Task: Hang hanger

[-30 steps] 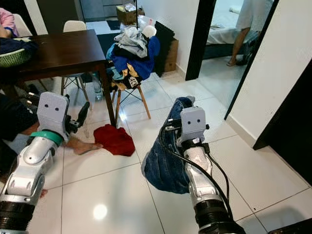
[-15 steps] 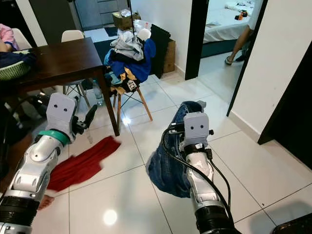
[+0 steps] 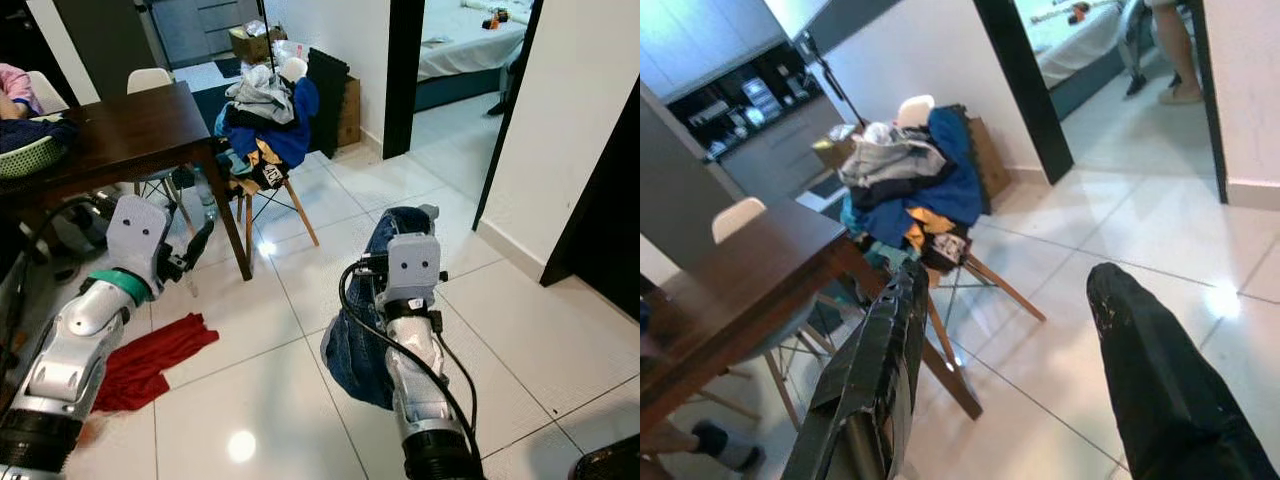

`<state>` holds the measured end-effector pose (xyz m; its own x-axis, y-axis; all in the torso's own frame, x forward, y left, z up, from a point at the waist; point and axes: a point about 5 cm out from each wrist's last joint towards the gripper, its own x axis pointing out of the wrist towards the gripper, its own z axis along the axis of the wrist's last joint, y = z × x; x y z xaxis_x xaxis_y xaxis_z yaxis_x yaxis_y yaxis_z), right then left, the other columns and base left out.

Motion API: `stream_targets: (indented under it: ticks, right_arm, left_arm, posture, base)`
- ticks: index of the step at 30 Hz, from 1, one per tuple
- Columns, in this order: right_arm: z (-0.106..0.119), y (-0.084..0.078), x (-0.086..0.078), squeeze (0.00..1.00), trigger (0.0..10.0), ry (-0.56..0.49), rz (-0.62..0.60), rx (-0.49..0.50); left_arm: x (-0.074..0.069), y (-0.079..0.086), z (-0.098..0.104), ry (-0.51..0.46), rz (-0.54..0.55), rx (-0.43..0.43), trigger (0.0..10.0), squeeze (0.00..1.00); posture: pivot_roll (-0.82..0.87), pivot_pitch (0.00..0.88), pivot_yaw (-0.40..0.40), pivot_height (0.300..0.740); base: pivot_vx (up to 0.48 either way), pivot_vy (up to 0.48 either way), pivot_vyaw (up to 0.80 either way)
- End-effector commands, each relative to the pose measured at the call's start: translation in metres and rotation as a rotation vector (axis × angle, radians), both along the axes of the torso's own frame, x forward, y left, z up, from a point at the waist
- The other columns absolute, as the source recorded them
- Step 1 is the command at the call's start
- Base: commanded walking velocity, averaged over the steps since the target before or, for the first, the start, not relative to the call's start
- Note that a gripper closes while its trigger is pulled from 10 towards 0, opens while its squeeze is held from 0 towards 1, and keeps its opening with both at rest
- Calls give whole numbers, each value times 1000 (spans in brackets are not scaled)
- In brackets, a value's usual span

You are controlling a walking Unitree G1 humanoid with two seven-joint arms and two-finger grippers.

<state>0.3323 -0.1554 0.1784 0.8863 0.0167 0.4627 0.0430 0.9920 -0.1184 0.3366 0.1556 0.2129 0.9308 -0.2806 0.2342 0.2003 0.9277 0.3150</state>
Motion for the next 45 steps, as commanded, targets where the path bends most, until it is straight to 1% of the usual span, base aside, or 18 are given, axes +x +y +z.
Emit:
stream_targets:
  ticks: [1, 5, 6, 9, 11, 14, 15, 22, 23, 25, 27, 28, 33, 35, 36, 37, 38, 45]
  right_arm:
    - [10, 15, -1, 0, 10000, -34, 64, -1]
    - [5, 17, -5, 0, 10000, -27, 71, -2]
    - [-3, 18, -7, 0, 10000, -3, 67, 0]
    - [-5, 19, -8, 0, 10000, 8, 65, 7]
    - [-6, 20, -8, 0, 10000, 15, 65, 8]
    - [-4, 18, -9, 0, 10000, 19, 77, -12]
    - [-3, 16, -9, 0, 10000, 18, 84, -24]
    - [-2, 11, -11, 0, 10000, 23, 83, -37]
    - [-2, 12, -12, 0, 10000, 24, 87, -36]
    - [-2, 16, -13, 0, 10000, 29, 104, -38]
    - [-2, 18, -14, 0, 10000, 30, 115, -41]
    - [-3, 21, -13, 0, 10000, 35, 130, -42]
    - [-5, 28, -13, 0, 10000, 55, 178, -56]
    - [-5, 28, -13, 0, 10000, 55, 178, -56]
    - [-6, 30, -12, 0, 10000, 64, 193, -62]
    - [-6, 30, -12, 0, 10000, 64, 193, -62]
    - [-2, 32, -10, 0, 10000, 63, 213, -66]
    - [8, 33, -4, 0, 10000, 42, 238, -97]
  left_arm:
    - [-5, 2, -9, 48, -10, -8, 10000, 0]
    - [-7, 1, -12, 57, -15, -5, 10000, 0]
    - [-4, 3, -12, 58, -8, -6, 10000, 0]
    - [-1, 3, -11, 59, -7, -8, 10000, 0]
    - [1, 2, -10, 60, -9, -9, 10000, 0]
    - [2, -5, -8, 56, -12, -28, 10000, 0]
    - [2, -8, -7, 53, -15, -42, 10000, 0]
    - [0, -14, -8, 49, -20, -60, 10000, 0]
    - [0, -13, -9, 49, -17, -62, 10000, 0]
    - [-3, -12, -8, 48, -10, -64, 10000, 0]
    - [-4, -11, -8, 47, -5, -65, 10000, 0]
    - [-6, -10, -8, 45, 2, -69, 10000, 0]
    - [-13, -6, -10, 42, 42, -84, 10000, 0]
    - [-13, -6, -10, 42, 42, -84, 10000, 0]
    - [-15, -5, -12, 43, 57, -95, 10000, 0]
    - [-15, -5, -12, 43, 57, -95, 10000, 0]
    - [-15, -7, -12, 41, 66, -107, 10000, 0]
    - [-11, -9, -7, 13, 81, -135, 10000, 0]
  posture:
    - [-76, 88, 233, 740]
    - [-76, 91, 238, 740]
    - [-82, 84, 238, 740]
    - [-84, 83, 236, 740]
    - [-95, 83, 229, 740]
    - [-112, 85, 220, 740]
    - [-123, 77, 205, 740]
    - [-129, 87, 196, 740]
    - [-117, 111, 181, 740]
    - [-108, 124, 171, 740]
    - [-108, 124, 171, 740]
    - [-91, 142, 148, 740]
    - [-62, 160, 106, 740]
    - [-62, 160, 106, 740]
    - [-61, 174, 86, 740]
    - [-61, 174, 86, 740]
    - [-74, 174, 57, 740]
    - [-77, 158, 50, 740]
  base:
    - [0, 0, 0]
    - [0, 0, 0]
    - [0, 0, 0]
    - [0, 0, 0]
    - [0, 0, 0]
    - [0, 0, 0]
    - [0, 0, 0]
    - [0, 0, 0]
    - [0, 0, 0]
    - [0, 0, 0]
    - [0, 0, 0]
    - [0, 0, 0]
    - [0, 0, 0]
    - [0, 0, 0]
    - [0, 0, 0]
    - [0, 0, 0]
    - [0, 0, 0]
    - [0, 0, 0]
